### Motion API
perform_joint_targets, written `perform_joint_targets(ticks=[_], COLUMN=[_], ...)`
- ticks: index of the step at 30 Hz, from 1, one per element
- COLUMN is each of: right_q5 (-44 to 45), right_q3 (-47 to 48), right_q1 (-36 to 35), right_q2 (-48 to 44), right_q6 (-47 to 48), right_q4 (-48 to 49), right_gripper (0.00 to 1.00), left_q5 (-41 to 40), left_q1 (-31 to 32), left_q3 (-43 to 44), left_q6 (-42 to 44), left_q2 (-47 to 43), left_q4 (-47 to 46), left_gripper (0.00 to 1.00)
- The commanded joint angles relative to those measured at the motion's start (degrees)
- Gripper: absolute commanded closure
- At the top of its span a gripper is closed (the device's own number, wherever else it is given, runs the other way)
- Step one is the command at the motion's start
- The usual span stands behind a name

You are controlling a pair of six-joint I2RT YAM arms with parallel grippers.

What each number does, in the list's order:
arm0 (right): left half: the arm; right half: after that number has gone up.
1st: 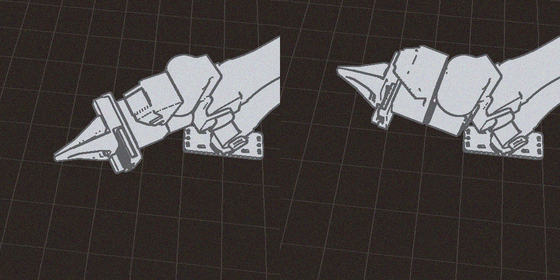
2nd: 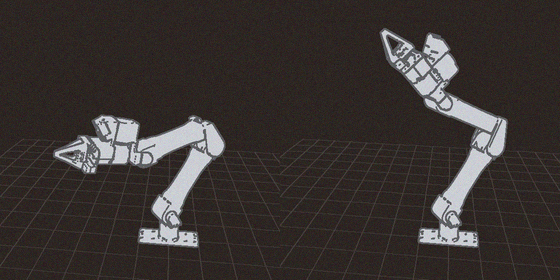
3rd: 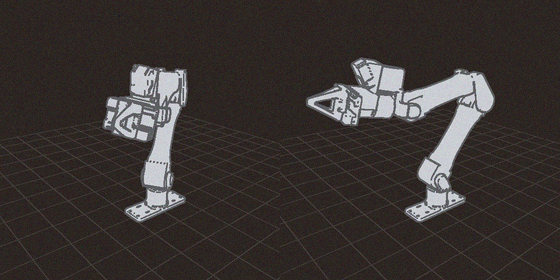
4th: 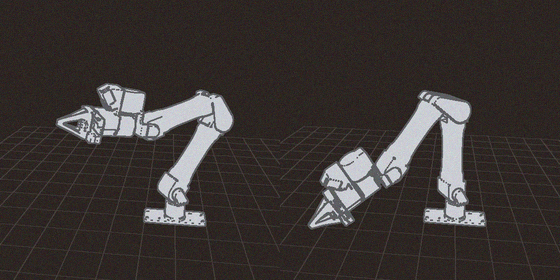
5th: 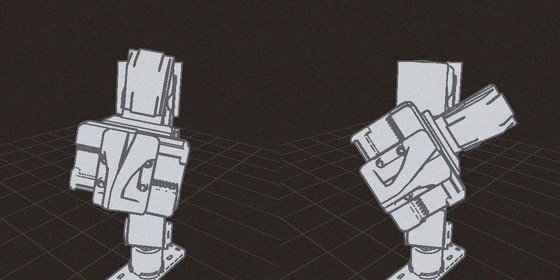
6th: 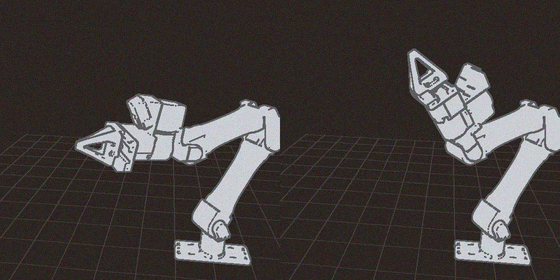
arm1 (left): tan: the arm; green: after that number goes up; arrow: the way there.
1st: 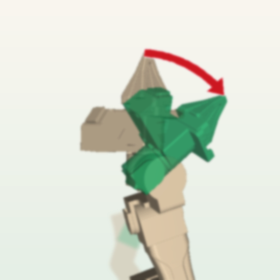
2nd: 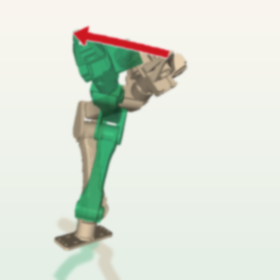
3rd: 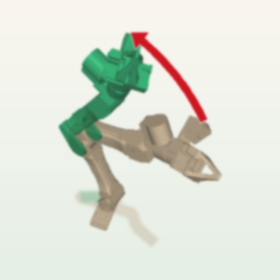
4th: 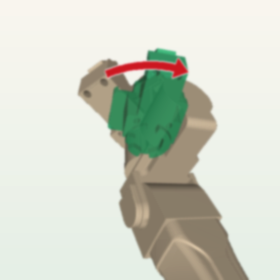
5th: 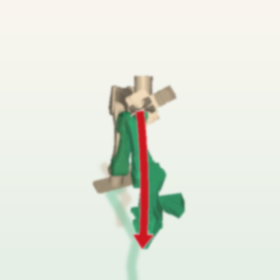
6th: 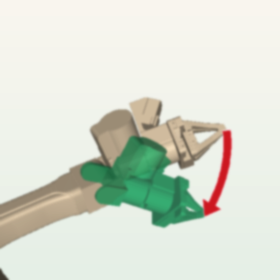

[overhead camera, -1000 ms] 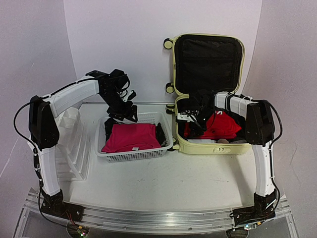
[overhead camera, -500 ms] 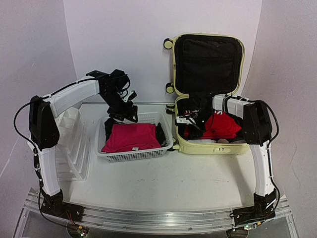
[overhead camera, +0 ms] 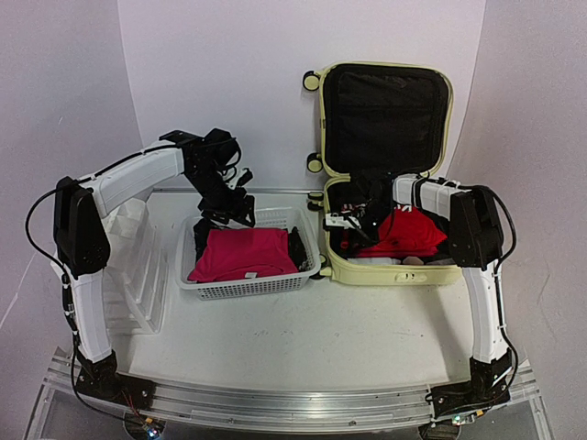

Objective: Open, take out, and arrange the luggage

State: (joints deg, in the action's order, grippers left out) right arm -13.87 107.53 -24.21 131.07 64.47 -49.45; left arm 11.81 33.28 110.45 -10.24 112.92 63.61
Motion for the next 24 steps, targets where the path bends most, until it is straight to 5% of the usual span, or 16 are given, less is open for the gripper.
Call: perform_joint_targets(ticks=[1, 9, 19, 24], right_q5=[-0.36, -2.65, -7.47, -9.92], right_q3=[3.18, 3.32, 3.34, 3.94], right_q1=[-0.12, 1.39, 3.73, 4.24], right_q2=[-0.14, -1.75, -4.07, -4.92], right_q6=[-1.95, -5.22, -14.28, -19.86], right_q4=[0.85, 0.85, 0.83, 1.11], right_gripper=[0.69, 1.00, 1.00, 1.00], left_q5=[-0.82, -0.74, 2.95, 13.08], left_q1=[-0.14, -0.14, -1.94, -6.85], left_q3=[1.26, 1.38, 10.74, 20.36], left_q6=[-0.04, -0.22, -3.67, -18.37], left_q2=[-1.02, -1.01, 1.27, 6.50], left_q4=[0.33, 0.44, 1.15, 1.13], left_gripper=[0.23, 0.23, 0.25, 0.32])
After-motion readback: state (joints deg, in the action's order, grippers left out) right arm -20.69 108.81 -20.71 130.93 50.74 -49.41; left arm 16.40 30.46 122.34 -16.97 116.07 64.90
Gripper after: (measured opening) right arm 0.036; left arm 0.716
